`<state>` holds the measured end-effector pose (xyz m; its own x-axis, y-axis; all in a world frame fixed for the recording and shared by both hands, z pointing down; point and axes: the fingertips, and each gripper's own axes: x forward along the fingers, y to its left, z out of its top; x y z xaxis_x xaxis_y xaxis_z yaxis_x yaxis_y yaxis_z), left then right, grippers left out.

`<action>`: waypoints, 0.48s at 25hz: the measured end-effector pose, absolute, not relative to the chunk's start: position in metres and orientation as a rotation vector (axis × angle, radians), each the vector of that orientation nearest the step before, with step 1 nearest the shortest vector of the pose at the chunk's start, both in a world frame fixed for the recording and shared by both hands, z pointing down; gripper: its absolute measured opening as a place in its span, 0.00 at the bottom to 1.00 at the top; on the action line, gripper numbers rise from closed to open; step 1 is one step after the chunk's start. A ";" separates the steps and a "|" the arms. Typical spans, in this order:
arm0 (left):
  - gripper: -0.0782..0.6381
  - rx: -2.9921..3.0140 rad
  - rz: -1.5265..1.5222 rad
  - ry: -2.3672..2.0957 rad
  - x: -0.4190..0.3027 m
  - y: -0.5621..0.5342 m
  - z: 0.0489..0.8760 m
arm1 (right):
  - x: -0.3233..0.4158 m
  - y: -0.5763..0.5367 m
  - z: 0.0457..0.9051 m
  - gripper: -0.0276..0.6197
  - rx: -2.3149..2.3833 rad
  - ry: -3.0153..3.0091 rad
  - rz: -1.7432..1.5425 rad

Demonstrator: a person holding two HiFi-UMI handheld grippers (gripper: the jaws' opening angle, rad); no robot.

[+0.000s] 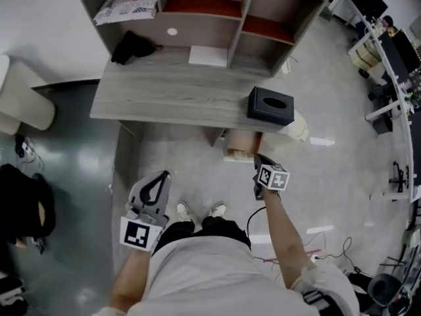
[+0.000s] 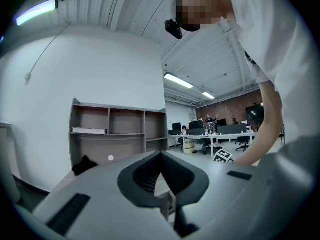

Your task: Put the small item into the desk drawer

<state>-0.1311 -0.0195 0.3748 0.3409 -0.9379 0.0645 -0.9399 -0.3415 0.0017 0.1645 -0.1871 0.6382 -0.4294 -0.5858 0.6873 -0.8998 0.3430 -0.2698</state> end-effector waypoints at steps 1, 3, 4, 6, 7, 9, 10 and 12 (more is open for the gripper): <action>0.13 2.541 0.073 -1.794 -0.134 -0.018 0.371 | 0.166 -0.187 0.634 0.08 1.310 -2.146 0.883; 0.13 2.539 0.055 -1.822 -0.140 -0.014 0.362 | 0.166 -0.188 0.617 0.08 1.336 -2.179 0.875; 0.13 2.536 0.049 -1.836 -0.143 -0.012 0.358 | 0.165 -0.189 0.606 0.08 1.348 -2.201 0.860; 0.13 2.533 0.038 -1.862 -0.148 -0.009 0.351 | 0.163 -0.192 0.582 0.08 1.367 -2.250 0.826; 0.13 2.536 0.032 -1.875 -0.150 -0.008 0.347 | 0.163 -0.193 0.569 0.08 1.377 -2.279 0.812; 0.13 2.553 0.016 -1.894 -0.151 -0.011 0.337 | 0.166 -0.198 0.543 0.08 1.402 -2.336 0.781; 0.13 2.561 0.007 -1.899 -0.151 -0.014 0.333 | 0.168 -0.201 0.529 0.08 1.416 -2.363 0.762; 0.13 2.575 -0.011 -1.900 -0.148 -0.019 0.325 | 0.175 -0.205 0.501 0.08 1.445 -2.411 0.715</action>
<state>-0.1482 -0.0187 0.3247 0.2955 -0.9545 -0.0402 -0.9549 -0.2938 -0.0433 0.1748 -0.2054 0.5006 -0.4818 -0.7572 0.4410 -0.8752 0.3909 -0.2850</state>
